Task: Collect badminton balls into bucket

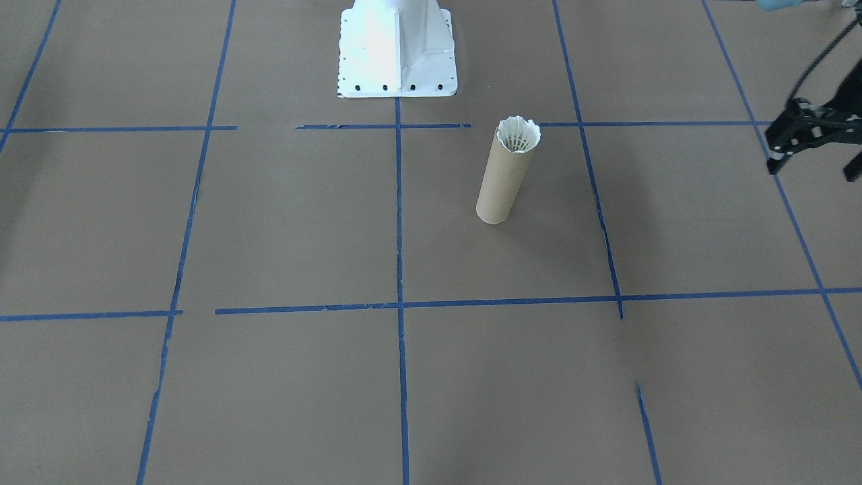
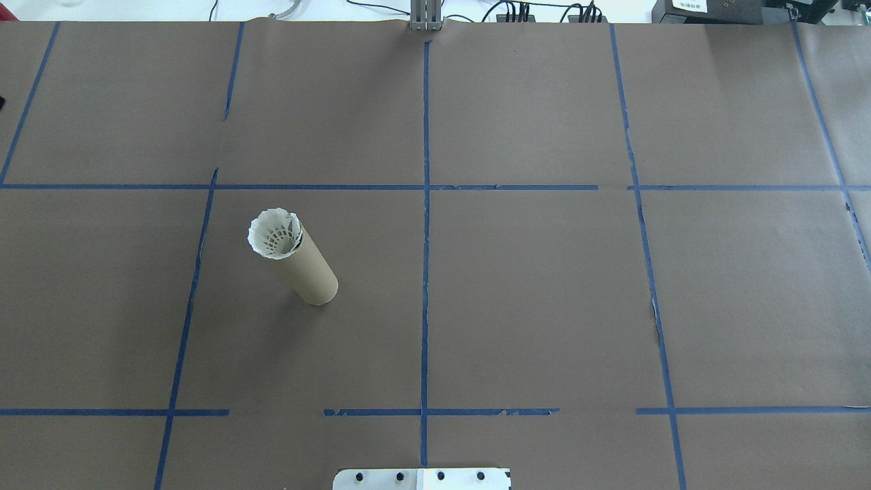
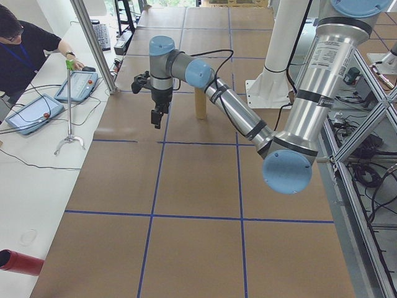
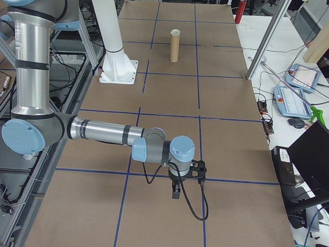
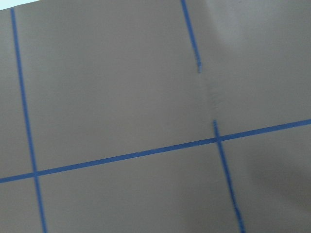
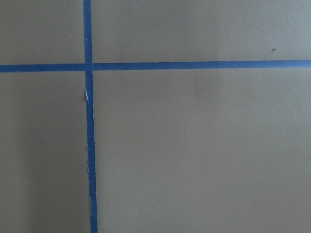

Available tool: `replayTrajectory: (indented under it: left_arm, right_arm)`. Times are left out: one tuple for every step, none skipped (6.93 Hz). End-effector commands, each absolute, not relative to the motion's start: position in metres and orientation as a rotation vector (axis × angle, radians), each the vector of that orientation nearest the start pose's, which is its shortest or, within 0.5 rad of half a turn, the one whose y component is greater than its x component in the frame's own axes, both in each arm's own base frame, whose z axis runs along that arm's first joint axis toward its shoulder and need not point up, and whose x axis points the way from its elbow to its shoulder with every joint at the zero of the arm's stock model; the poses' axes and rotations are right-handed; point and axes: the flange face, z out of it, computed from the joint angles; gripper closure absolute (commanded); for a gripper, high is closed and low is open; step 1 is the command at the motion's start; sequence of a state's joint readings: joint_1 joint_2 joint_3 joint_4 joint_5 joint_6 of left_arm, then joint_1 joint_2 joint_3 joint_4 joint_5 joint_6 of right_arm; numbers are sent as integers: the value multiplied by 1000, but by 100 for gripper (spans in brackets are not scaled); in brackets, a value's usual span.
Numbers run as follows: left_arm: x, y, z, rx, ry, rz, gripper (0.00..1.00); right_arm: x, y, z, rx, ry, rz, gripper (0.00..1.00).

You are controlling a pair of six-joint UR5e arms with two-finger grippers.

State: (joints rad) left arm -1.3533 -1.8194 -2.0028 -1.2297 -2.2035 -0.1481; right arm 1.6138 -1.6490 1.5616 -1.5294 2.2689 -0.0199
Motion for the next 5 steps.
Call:
replayTrajectory:
  left_arm:
    - [-55,-526,475,152,685,192,0]
    - [-69,-502,522,126,707,183,0]
    - [-71,-482,565,138,717,177,0]
    - [-73,-469,609,65,725,131,0]
    - [-71,-467,644,-2,740,107,0]
  right_arm:
    - [89,-450,701,-22,-699,38,0]
    - [89,-450,702,-24,-699,39,0]
    - [89,-450,702,-24,-699,39,0]
    - [89,-450,701,-22,-699,38,0]
    - [89,-449,702,-24,-699,39,0]
